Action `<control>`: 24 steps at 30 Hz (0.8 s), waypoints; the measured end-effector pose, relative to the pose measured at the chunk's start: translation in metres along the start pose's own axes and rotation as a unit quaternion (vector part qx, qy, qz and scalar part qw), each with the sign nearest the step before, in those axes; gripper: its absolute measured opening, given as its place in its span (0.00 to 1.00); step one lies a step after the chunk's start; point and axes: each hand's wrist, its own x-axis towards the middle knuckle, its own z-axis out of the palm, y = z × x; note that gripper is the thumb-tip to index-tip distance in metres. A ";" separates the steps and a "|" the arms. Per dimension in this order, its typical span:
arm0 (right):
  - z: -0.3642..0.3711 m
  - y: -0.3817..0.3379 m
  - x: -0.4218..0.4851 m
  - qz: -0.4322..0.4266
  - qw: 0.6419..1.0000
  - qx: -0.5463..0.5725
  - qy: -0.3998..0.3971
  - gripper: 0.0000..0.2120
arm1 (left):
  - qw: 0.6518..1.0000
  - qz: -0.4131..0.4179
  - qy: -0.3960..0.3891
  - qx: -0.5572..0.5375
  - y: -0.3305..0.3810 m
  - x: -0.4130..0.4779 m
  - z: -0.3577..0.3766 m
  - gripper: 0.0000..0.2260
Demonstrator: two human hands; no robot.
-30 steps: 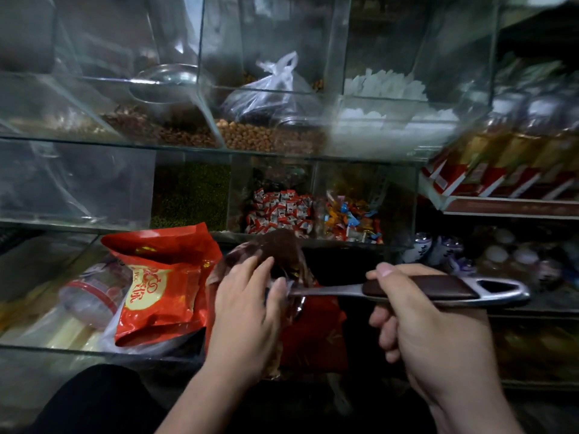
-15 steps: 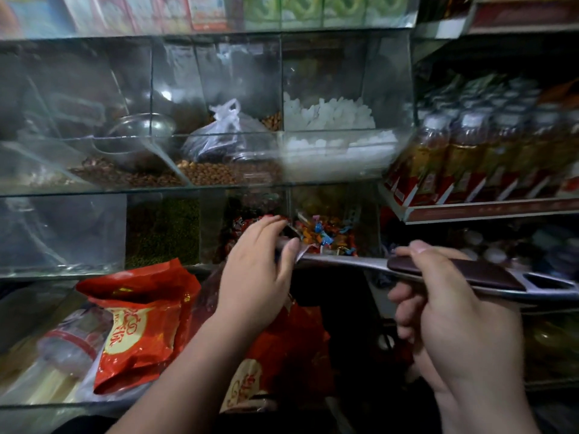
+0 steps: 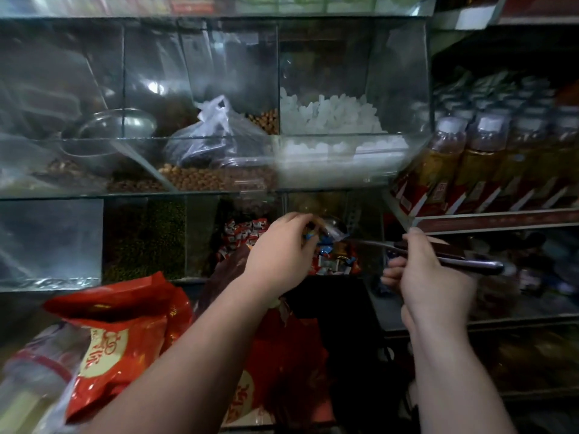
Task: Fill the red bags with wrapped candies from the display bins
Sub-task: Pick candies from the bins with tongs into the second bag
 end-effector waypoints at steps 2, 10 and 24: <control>0.011 0.011 0.007 -0.054 0.996 -0.054 -0.034 0.12 | 1.000 -0.005 0.002 0.014 -0.004 -0.004 0.004 0.20; 0.002 0.033 -0.007 -0.342 0.861 -0.311 -0.210 0.10 | 0.999 0.009 0.030 0.025 -0.009 -0.012 0.008 0.20; -0.048 -0.055 -0.095 -0.122 0.974 0.016 -0.192 0.23 | 0.995 -0.011 0.061 -0.074 0.006 -0.063 -0.025 0.27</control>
